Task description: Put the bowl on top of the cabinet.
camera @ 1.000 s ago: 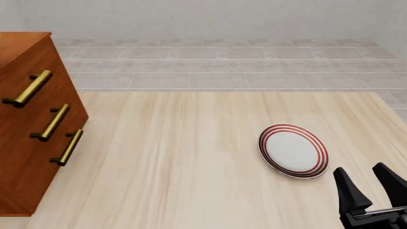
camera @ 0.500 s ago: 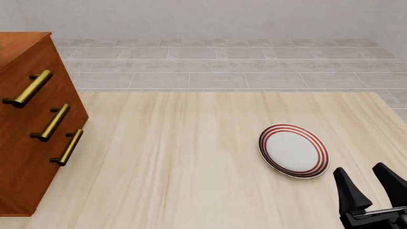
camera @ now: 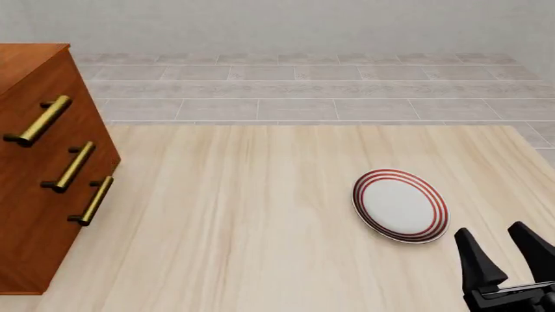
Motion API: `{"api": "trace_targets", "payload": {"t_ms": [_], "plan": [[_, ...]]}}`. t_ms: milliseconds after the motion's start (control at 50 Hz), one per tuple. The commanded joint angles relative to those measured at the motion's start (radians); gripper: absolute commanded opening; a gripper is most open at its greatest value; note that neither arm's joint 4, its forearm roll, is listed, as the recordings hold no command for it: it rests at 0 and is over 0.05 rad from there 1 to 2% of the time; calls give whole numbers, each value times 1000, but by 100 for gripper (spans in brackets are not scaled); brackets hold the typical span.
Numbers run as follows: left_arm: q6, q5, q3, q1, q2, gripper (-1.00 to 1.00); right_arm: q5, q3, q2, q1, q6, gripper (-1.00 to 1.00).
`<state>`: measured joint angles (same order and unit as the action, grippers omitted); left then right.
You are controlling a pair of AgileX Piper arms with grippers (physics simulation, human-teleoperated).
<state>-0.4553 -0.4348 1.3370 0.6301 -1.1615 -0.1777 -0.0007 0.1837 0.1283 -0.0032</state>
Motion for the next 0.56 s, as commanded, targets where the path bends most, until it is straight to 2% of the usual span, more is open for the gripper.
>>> {"api": "trace_targets", "payload": {"t_ms": [20,100,560], "plan": [[-22,-52,57,-14,54,100,2,0,-3,0,0,100],[-28,-51,34,-24,82,100,2,0,-2,0,0,100],[-28,-51,34,-24,82,100,2,0,-2,0,0,100]]}}
